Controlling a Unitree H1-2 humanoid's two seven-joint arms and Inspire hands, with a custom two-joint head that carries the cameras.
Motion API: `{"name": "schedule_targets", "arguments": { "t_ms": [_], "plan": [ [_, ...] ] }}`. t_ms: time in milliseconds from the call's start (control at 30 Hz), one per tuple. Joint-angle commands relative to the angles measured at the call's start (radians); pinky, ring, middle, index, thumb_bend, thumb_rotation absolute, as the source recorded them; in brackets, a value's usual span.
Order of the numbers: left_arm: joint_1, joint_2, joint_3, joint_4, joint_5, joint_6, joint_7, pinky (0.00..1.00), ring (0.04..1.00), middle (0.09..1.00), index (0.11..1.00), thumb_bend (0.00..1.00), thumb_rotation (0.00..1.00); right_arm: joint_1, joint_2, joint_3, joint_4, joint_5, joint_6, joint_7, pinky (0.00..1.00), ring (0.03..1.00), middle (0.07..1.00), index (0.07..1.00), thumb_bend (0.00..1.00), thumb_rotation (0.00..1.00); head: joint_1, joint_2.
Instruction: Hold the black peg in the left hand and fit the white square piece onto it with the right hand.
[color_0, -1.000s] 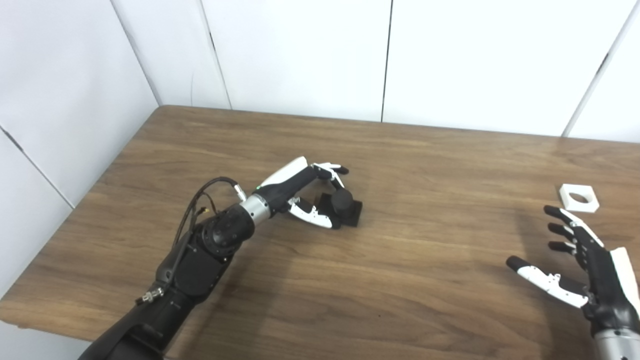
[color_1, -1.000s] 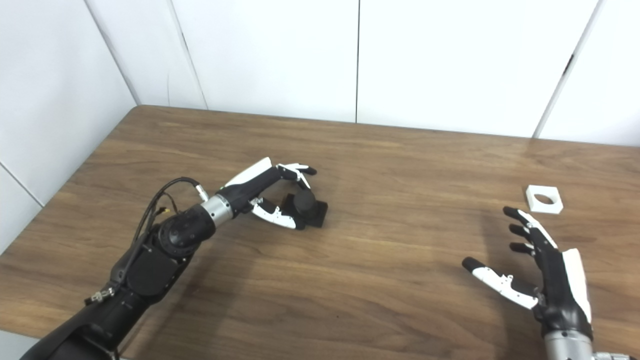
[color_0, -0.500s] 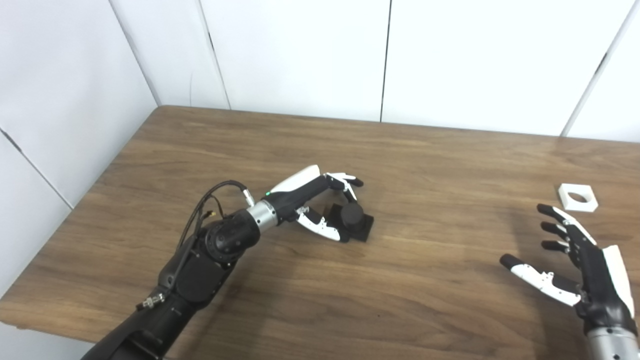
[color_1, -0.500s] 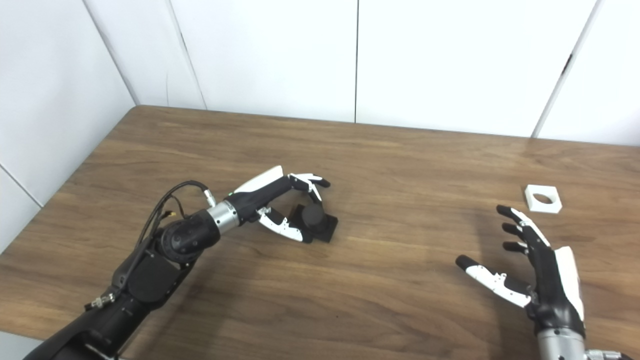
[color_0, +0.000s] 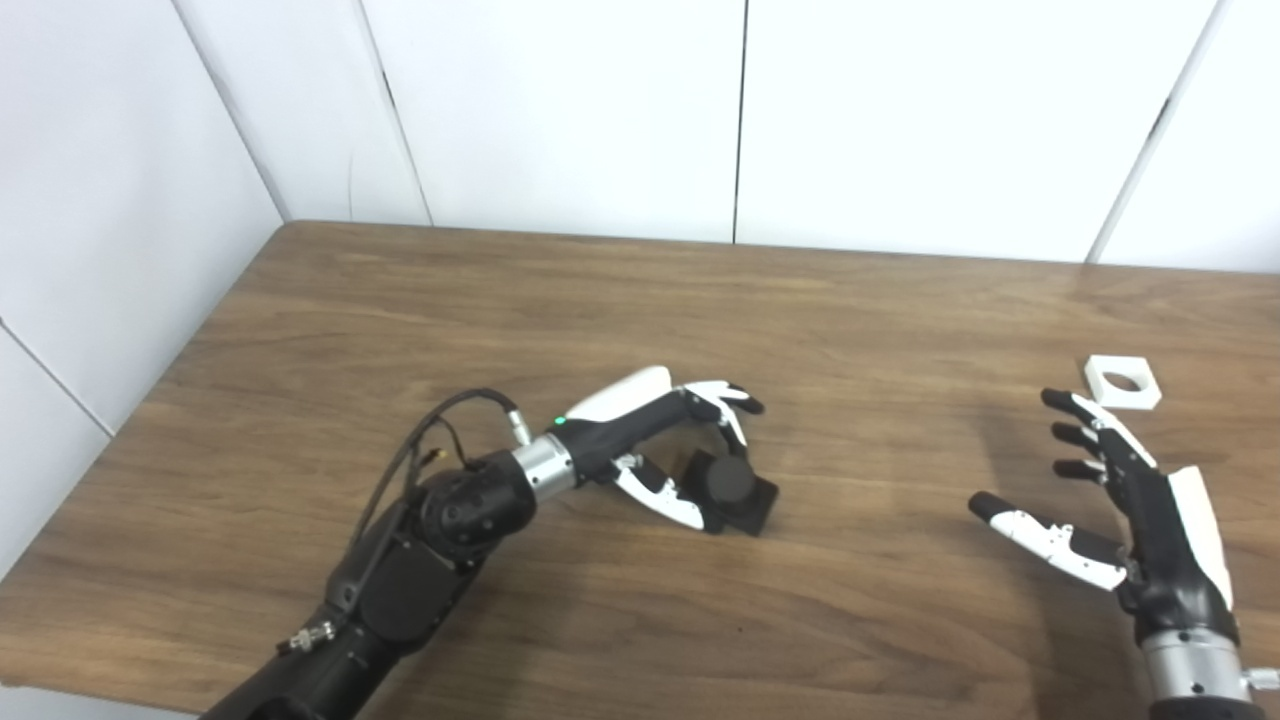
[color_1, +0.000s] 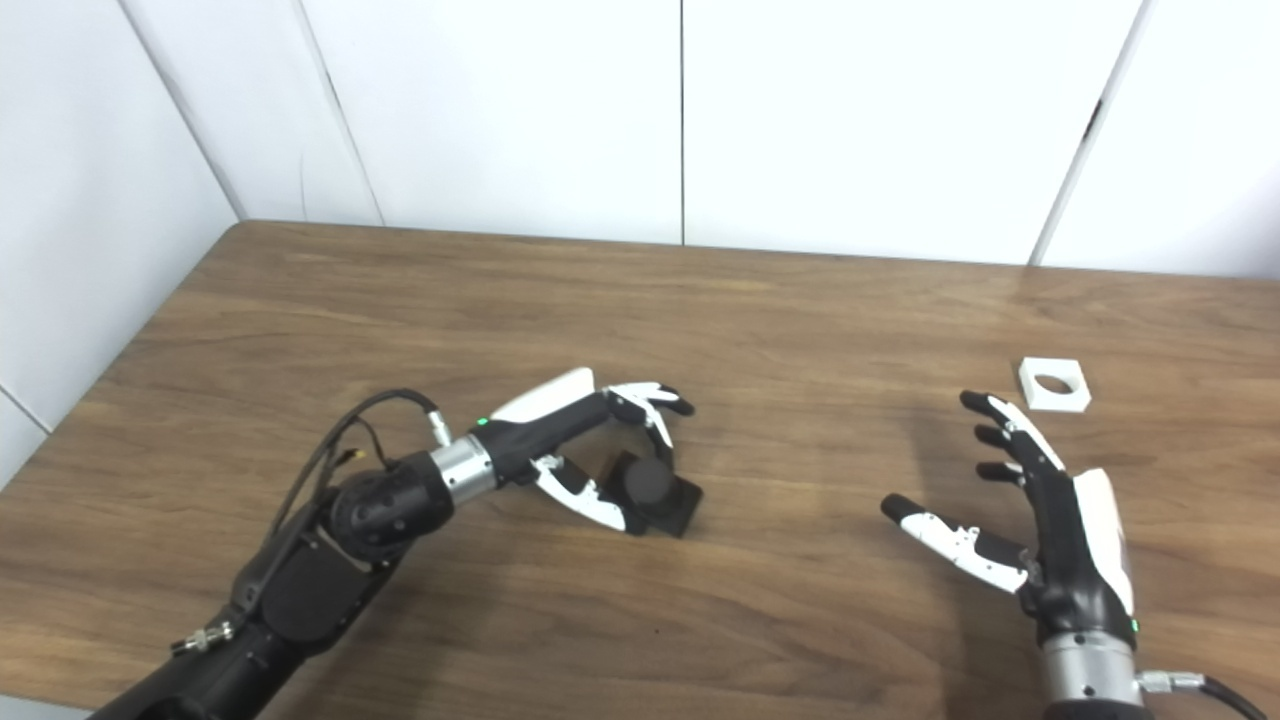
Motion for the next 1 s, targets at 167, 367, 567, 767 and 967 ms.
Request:
{"name": "schedule_targets", "arguments": {
  "t_ms": [167, 367, 567, 767, 967],
  "plan": [
    [0.015, -0.037, -0.042, 0.024, 0.050, -0.003, -0.019, 0.94, 0.941, 0.880, 0.491, 0.52, 0.08, -0.036, -0.004, 0.001, -0.057, -0.011, 0.004, -0.004, 0.71, 0.839, 0.897, 0.834, 0.67, 0.33, -0.013, 0.012],
    [0.028, -0.054, -0.051, 0.029, 0.064, -0.013, -0.011, 0.96, 0.946, 0.886, 0.491, 0.52, 0.08, -0.038, -0.003, 0.006, -0.065, -0.014, 0.016, 0.001, 0.72, 0.840, 0.897, 0.830, 0.67, 0.33, -0.025, 0.020],
    [0.037, -0.054, -0.057, 0.031, 0.066, -0.021, -0.001, 0.97, 0.948, 0.888, 0.492, 0.51, 0.09, -0.040, 0.000, 0.010, -0.080, -0.022, 0.036, 0.009, 0.72, 0.842, 0.899, 0.832, 0.67, 0.33, -0.053, 0.036],
    [0.045, -0.038, -0.057, 0.031, 0.069, -0.032, 0.009, 0.97, 0.957, 0.891, 0.493, 0.51, 0.09, -0.040, 0.006, 0.020, -0.099, -0.037, 0.059, 0.011, 0.72, 0.842, 0.897, 0.830, 0.67, 0.33, -0.120, 0.047],
    [0.047, -0.005, -0.048, 0.031, 0.062, -0.061, 0.004, 0.96, 0.950, 0.888, 0.493, 0.51, 0.08, -0.056, 0.017, 0.041, -0.102, -0.071, 0.064, 0.002, 0.73, 0.843, 0.880, 0.817, 0.68, 0.35, -0.368, 0.047]
  ]
}}
